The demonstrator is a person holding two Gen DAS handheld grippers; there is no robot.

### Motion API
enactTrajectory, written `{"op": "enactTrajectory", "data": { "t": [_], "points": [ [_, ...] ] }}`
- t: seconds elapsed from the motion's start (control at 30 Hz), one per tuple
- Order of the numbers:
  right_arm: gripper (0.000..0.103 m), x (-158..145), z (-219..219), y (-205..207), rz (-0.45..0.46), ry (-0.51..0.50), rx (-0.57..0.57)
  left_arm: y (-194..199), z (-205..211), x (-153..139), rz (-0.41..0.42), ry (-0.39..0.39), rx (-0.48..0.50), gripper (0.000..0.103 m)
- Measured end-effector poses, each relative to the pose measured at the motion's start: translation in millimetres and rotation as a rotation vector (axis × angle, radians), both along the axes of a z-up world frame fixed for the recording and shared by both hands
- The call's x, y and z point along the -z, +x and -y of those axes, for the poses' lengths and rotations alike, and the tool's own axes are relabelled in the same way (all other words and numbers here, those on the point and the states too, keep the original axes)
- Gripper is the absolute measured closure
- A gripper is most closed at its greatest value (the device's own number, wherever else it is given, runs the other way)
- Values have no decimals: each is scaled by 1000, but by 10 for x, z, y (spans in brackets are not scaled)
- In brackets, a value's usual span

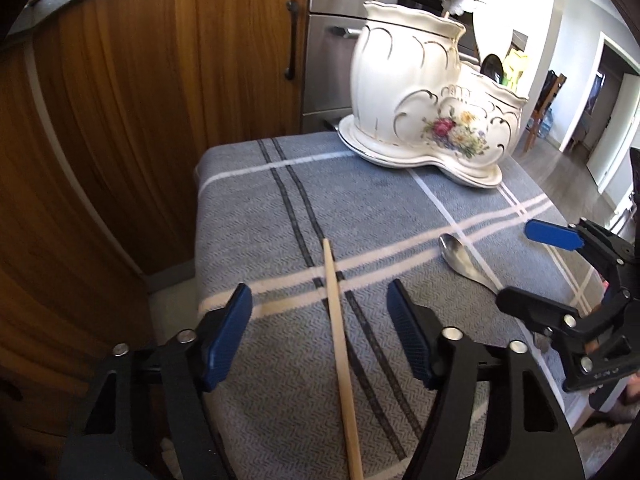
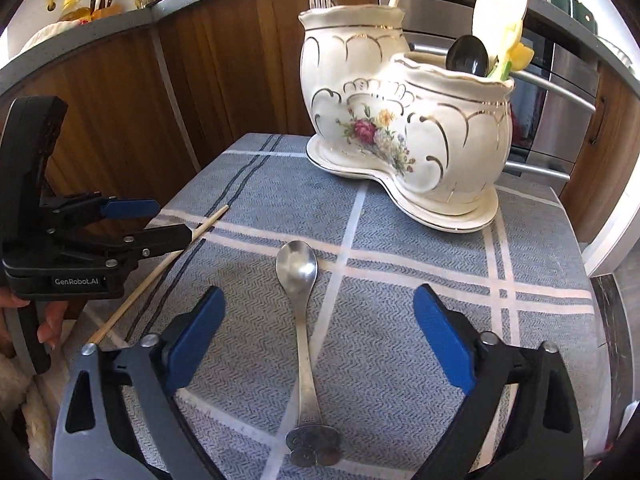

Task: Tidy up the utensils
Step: 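Close the right tool on the silver spoon while the left tool grasps the wooden chopstick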

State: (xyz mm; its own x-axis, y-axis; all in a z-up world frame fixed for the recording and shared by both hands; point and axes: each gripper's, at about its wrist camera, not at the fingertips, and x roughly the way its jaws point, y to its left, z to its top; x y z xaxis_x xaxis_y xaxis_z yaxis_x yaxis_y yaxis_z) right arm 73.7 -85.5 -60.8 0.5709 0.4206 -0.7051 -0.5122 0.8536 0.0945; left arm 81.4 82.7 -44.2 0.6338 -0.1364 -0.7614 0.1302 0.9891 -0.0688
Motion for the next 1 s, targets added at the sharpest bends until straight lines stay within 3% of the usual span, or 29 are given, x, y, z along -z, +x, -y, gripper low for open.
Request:
{"op": "enactTrajectory", "data": {
  "t": [0.1, 0.23, 0.5, 0.77, 0.87, 1.0],
  "points": [
    [23, 34, -23, 32, -8, -17, -12, 21, 79, 40, -24, 12, 30, 66],
    [25, 92, -92, 75, -28, -29, -36, 71, 145, 93, -56, 25, 41, 73],
    [37, 153, -312, 237, -49, -51, -81, 152, 197, 109, -71, 68, 49, 76],
    [53, 210, -522, 362, -60, -103, -108, 164, 129, 104, -89, 34, 58, 80],
    [75, 220, -570, 388, -50, -110, -112, 176, 128, 105, -84, 37, 58, 80],
    [75, 224, -587, 385, -41, -107, -117, 180, 128, 108, -86, 34, 58, 81]
  ]
}}
